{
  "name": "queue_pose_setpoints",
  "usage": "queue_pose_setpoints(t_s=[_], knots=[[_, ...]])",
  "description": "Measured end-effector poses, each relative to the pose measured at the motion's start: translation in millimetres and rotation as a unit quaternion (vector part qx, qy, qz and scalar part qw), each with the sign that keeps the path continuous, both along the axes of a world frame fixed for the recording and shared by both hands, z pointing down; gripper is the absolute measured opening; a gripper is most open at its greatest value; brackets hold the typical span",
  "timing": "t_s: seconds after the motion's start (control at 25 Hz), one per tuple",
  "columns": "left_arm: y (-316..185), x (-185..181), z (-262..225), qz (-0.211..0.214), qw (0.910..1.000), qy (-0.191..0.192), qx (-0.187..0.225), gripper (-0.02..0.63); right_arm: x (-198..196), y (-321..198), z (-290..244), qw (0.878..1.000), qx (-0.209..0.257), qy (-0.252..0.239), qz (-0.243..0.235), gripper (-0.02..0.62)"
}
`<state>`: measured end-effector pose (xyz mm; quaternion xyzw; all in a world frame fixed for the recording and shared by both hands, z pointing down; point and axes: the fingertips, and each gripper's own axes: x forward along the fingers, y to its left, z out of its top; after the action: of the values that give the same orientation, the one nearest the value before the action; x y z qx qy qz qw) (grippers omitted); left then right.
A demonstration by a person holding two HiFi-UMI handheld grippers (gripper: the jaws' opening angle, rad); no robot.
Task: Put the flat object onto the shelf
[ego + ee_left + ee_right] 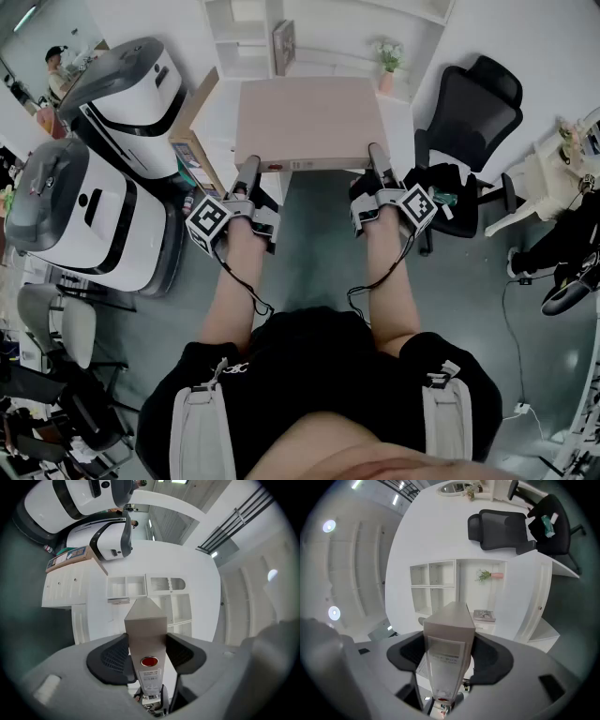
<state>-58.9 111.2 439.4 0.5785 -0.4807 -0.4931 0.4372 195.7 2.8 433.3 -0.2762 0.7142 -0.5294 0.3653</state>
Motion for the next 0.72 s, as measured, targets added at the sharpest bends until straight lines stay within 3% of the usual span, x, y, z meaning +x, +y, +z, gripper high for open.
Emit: queue_pose_setpoints(t_s=[0.72], knots=[[33.9,-38.9,12.9,0.017,0.9997,0.013,0.011,0.253,-37.2,40.1,2.4,0.999,0.010,0.000,0.042,0.286]])
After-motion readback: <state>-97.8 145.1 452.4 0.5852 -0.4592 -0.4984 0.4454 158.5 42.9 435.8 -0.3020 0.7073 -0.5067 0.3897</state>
